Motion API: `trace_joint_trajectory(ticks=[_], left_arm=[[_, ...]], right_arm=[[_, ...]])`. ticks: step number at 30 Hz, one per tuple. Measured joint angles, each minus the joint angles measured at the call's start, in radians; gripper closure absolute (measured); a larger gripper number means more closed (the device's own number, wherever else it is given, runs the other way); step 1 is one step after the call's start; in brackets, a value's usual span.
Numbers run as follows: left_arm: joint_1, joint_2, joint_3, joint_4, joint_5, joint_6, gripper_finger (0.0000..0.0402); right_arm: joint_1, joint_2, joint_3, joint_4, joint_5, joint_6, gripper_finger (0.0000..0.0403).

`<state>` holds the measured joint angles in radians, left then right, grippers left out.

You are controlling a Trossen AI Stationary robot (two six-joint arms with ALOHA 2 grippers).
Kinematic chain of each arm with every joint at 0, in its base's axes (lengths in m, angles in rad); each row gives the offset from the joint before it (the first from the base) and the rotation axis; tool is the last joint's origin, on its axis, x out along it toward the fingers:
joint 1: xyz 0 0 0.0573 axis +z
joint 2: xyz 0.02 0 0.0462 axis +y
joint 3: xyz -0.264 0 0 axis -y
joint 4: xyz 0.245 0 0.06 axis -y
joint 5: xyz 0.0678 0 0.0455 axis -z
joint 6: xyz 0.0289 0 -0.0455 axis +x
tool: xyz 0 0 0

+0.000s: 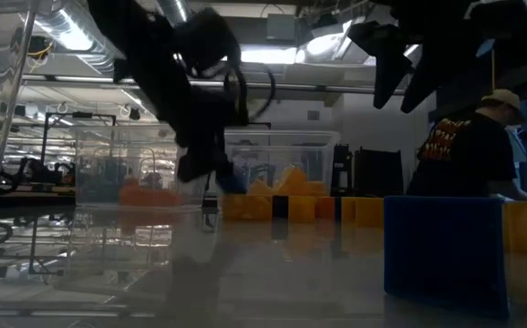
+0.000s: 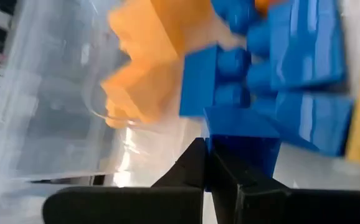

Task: Sort blocks
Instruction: Put the blue game piece into the bottom transparent bin

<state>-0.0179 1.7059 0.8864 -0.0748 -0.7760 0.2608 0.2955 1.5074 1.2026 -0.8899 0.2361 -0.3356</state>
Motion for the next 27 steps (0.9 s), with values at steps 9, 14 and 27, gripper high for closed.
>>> trace_joint_trajectory(ticks=[9, 14, 27], left_arm=[[-0.118, -0.184, 0.000, -0.027, -0.010, -0.075, 0.0401], [-0.227, -0.326, 0.000, -0.052, -0.009, -0.135, 0.0401], [-0.574, -0.626, 0.002, -0.094, 0.236, -0.356, 0.0401]], right_arm=[[0.000, 0.000, 0.000, 0.004, -0.011, 0.000, 0.0230], [0.000, 0.002, 0.000, 0.017, -0.011, -0.001, 0.0230], [-0.001, 0.065, -0.001, 0.085, -0.004, -0.011, 0.0230]])
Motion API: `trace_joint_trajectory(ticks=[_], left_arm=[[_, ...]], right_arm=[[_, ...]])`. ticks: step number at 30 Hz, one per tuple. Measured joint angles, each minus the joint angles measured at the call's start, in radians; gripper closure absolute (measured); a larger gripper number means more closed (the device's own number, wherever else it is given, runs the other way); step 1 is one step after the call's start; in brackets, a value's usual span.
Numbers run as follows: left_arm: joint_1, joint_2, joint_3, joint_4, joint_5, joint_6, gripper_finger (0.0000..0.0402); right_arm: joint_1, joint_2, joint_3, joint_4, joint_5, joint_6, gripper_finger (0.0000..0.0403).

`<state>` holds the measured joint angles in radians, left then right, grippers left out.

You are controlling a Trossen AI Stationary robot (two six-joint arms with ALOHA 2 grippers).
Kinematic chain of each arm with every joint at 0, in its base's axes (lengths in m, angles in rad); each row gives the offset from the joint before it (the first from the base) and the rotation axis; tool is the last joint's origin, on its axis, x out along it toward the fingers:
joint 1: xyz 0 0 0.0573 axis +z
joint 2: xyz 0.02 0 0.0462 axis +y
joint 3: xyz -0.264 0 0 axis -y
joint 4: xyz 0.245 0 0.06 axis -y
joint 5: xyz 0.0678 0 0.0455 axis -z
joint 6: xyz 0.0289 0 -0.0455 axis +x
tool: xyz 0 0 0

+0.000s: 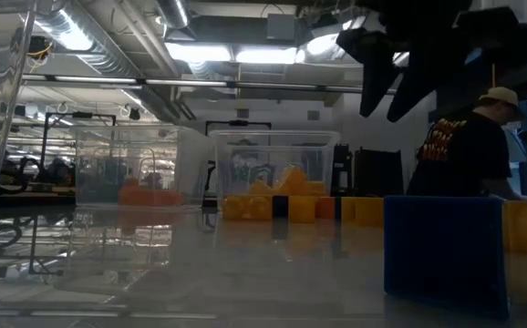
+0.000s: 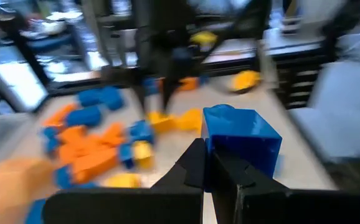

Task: Sort blocks
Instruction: Put the blue game piece into the bottom transparent bin

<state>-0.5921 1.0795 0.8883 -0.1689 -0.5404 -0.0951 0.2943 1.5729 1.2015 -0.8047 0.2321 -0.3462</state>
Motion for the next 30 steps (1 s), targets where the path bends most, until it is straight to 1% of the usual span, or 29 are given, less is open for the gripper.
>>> trace_joint_trajectory(ticks=[6, 10, 14, 17, 23, 27, 30], left_arm=[[-0.118, -0.041, 0.000, -0.101, 0.114, -0.119, 0.0401], [-0.175, -0.036, 0.000, -0.178, 0.182, -0.309, 0.0401], [-0.213, -0.031, 0.000, -0.229, 0.198, -0.494, 0.0400], [-0.230, -0.031, 0.000, -0.249, 0.198, -0.602, 0.0400], [-0.255, -0.031, 0.000, -0.297, 0.207, -0.762, 0.0400], [-0.254, -0.028, 0.000, -0.302, 0.258, -0.895, 0.0400], [-0.254, -0.017, 0.000, -0.303, 0.301, -0.954, 0.0397]], right_arm=[[0.000, 0.052, 0.000, 0.000, 0.000, -0.001, 0.0230], [0.000, 0.082, 0.000, 0.000, 0.004, -0.001, 0.0230], [0.000, 0.105, 0.000, 0.000, 0.064, -0.001, 0.0230], [0.000, 0.115, 0.000, 0.000, 0.072, -0.002, 0.0230], [0.000, 0.116, 0.000, 0.001, 0.065, -0.002, 0.0230], [-0.008, 0.116, 0.000, 0.002, 0.063, -0.001, 0.0230], [-0.020, 0.116, 0.000, 0.003, 0.058, 0.002, 0.0230]])
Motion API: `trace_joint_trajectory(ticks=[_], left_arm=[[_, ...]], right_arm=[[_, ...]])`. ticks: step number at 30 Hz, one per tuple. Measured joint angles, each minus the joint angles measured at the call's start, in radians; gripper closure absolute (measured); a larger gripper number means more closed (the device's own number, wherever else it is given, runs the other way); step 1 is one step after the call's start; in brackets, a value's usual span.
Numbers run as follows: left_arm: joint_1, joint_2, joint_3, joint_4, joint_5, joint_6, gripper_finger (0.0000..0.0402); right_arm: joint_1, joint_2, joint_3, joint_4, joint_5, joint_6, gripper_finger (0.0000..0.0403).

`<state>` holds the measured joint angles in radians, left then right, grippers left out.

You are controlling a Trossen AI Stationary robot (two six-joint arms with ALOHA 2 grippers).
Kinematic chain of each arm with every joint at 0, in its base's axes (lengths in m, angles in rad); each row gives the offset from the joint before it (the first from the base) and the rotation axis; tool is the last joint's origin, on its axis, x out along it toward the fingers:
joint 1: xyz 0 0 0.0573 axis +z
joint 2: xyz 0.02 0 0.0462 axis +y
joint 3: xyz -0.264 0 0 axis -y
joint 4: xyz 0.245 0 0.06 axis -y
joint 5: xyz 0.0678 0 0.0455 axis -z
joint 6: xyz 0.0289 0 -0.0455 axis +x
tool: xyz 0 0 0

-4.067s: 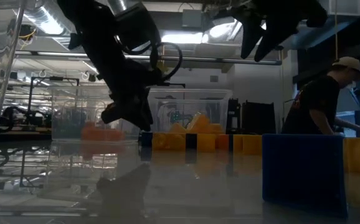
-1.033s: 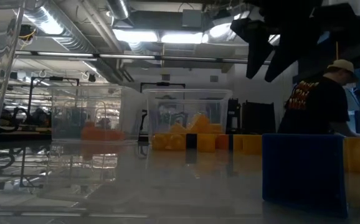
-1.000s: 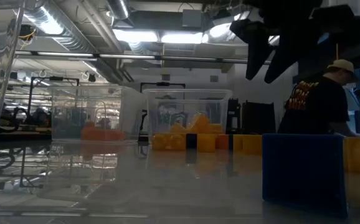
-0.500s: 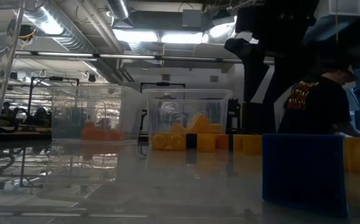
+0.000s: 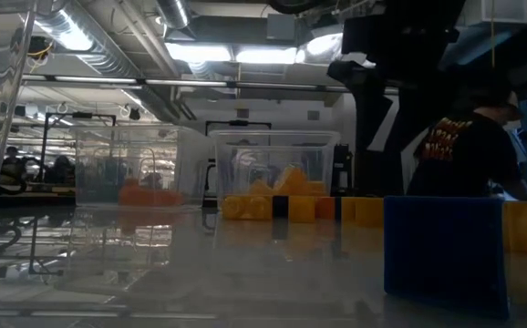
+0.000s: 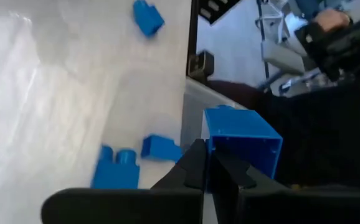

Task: Sort blocks
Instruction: Put the blue game piece into the bottom transparent bin, then put the yellow game piece into the top right transparent bin

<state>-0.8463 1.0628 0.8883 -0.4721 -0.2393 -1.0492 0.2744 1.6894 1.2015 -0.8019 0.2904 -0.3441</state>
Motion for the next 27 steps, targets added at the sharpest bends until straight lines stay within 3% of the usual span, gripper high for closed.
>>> trace_joint_trajectory(ticks=[6, 12, 18, 27], left_arm=[[0.000, 0.022, 0.000, -0.062, 0.029, -0.109, 0.0340], [0.003, 0.022, 0.000, -0.066, 0.028, -0.087, 0.0290], [0.003, 0.022, 0.000, -0.066, 0.028, -0.044, 0.0285], [0.024, 0.022, 0.000, -0.066, 0.027, -0.013, 0.0285]], right_arm=[[-0.042, 0.000, 0.000, 0.042, -0.045, 0.003, 0.0230], [-0.068, 0.000, -0.004, 0.068, -0.084, -0.001, 0.0230], [-0.109, 0.000, -0.097, 0.105, -0.142, -0.004, 0.0230], [-0.165, -0.001, -0.194, 0.190, -0.144, -0.001, 0.0230]])
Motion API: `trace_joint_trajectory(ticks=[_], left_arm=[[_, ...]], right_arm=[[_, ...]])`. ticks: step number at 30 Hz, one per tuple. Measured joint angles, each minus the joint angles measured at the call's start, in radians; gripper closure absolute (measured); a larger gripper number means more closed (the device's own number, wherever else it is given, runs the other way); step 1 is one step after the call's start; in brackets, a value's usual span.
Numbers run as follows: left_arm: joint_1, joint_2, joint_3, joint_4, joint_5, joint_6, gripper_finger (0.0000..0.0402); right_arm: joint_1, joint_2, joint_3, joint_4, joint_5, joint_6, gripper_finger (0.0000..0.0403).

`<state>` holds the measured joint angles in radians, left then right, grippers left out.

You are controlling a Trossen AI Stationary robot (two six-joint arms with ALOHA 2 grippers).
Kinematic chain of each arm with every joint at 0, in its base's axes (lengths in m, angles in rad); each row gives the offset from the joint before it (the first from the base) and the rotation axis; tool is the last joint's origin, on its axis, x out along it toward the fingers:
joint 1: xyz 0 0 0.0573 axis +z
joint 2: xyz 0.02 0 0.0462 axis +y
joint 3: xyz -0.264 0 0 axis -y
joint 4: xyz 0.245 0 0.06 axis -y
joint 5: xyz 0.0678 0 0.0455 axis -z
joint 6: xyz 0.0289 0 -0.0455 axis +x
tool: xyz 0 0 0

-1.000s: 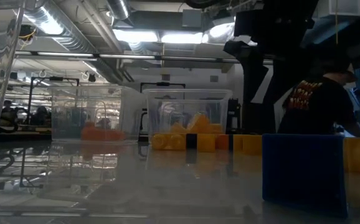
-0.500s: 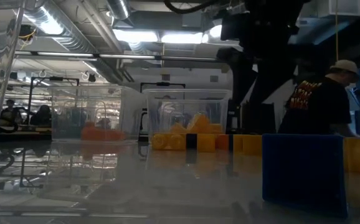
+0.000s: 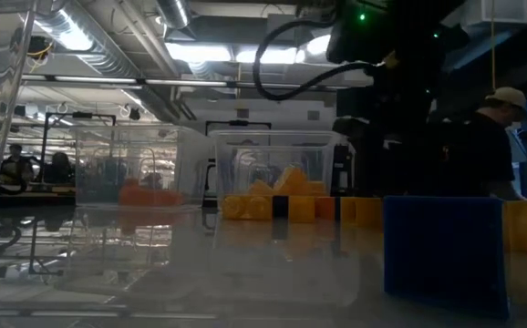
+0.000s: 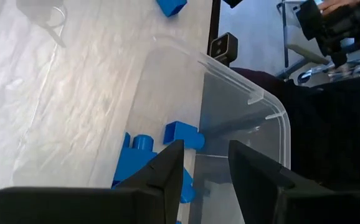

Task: Sort blocks
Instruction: Put the yellow game piece into the top right transparent bin

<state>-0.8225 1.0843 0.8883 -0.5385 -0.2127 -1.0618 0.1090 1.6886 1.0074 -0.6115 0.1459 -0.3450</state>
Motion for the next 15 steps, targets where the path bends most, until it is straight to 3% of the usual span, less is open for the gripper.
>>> trace_joint_trajectory(ticks=[15], left_arm=[[0.057, 0.000, 0.000, 0.000, -0.001, 0.070, 0.0285]], right_arm=[[0.000, 0.005, -0.043, 0.043, -0.007, 0.065, 0.0230]])
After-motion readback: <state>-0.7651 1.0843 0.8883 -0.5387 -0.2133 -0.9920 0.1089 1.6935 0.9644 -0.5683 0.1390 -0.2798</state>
